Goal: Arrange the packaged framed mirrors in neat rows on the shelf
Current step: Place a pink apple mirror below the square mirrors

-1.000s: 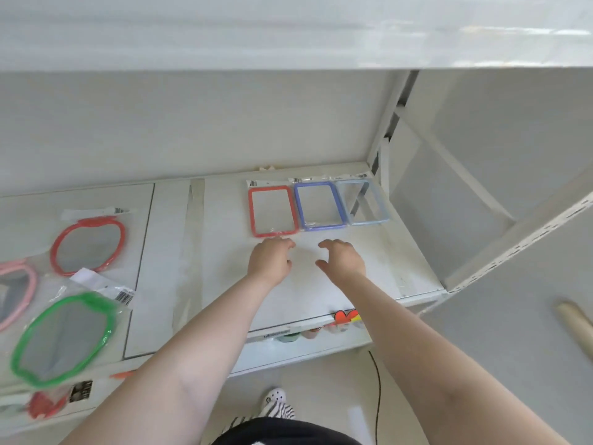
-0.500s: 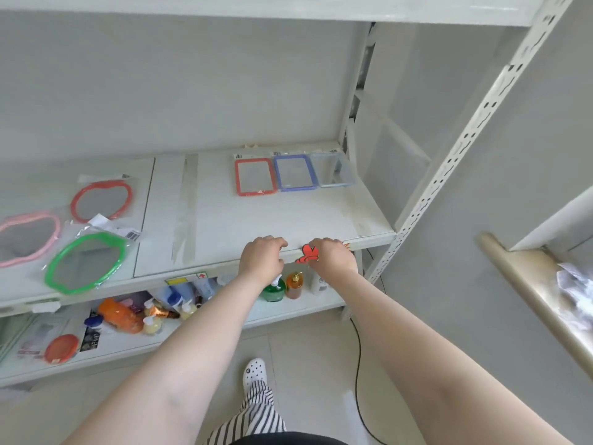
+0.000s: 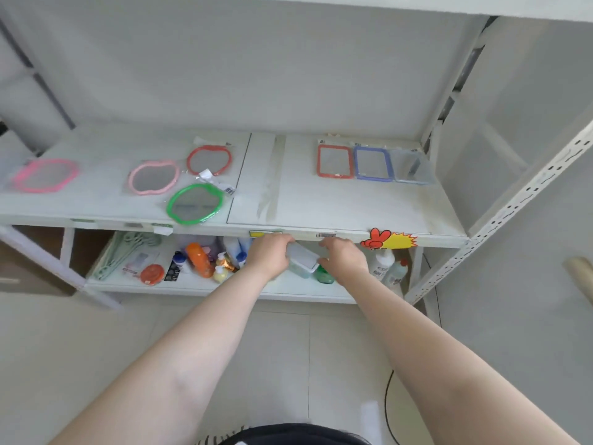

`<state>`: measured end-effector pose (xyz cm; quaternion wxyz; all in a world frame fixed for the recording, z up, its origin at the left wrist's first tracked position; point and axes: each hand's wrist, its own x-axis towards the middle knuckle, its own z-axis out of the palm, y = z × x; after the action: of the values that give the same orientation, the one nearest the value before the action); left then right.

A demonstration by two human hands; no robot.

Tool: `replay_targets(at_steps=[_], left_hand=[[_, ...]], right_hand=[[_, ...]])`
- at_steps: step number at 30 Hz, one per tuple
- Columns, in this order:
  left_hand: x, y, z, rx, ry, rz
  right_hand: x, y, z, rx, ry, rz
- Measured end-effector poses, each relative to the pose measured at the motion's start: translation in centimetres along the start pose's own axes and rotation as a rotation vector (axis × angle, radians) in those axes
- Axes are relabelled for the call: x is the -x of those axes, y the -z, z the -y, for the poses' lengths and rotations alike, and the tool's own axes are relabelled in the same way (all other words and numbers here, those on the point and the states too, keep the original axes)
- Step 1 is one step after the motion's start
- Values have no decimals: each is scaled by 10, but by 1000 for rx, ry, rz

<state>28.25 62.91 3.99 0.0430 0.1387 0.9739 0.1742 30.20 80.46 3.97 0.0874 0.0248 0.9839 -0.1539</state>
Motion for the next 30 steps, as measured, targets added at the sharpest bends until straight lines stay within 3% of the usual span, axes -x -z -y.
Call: replay_targets(at_steps=[18, 30], left_hand=[[157, 79, 292, -4, 280, -20], [150, 91, 362, 84, 316, -39]], right_hand=[[24, -133, 296, 43, 261, 133], [8, -154, 365, 138, 242, 195]])
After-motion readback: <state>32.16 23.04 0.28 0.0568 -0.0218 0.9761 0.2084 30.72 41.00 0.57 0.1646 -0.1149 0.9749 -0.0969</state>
